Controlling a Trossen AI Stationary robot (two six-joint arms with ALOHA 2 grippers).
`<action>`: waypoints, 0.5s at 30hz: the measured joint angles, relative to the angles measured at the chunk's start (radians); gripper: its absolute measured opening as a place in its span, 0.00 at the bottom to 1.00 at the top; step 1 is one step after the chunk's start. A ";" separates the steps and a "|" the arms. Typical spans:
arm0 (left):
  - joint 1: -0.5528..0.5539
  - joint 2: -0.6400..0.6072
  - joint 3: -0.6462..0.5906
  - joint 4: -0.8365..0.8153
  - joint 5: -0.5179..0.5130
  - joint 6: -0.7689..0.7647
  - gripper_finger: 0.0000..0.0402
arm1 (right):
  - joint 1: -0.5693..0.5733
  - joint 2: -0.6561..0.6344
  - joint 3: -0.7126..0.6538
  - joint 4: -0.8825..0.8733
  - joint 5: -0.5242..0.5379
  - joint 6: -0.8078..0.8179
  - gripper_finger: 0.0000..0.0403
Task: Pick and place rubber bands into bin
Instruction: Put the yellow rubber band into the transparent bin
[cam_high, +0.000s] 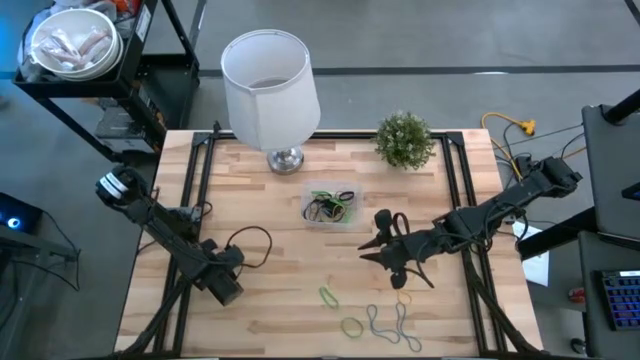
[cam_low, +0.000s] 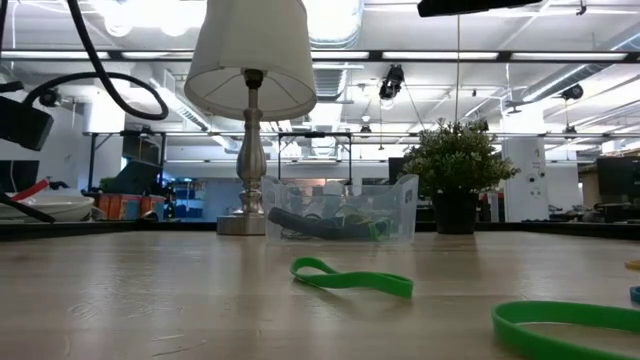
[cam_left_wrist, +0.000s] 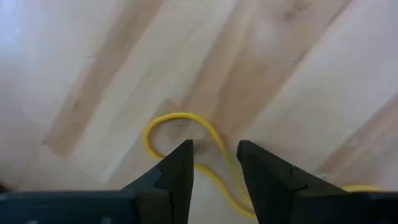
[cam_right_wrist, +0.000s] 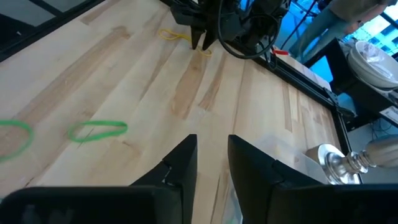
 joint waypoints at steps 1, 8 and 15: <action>0.000 -0.002 -0.005 0.017 0.001 -0.002 0.30 | 0.000 0.000 0.000 -0.001 0.000 0.001 0.21; 0.000 -0.003 -0.014 0.053 0.008 -0.004 0.30 | 0.000 0.000 0.000 -0.003 0.000 0.001 0.20; 0.000 -0.002 -0.015 0.067 0.016 -0.004 0.23 | 0.000 0.000 0.000 -0.003 0.000 0.001 0.18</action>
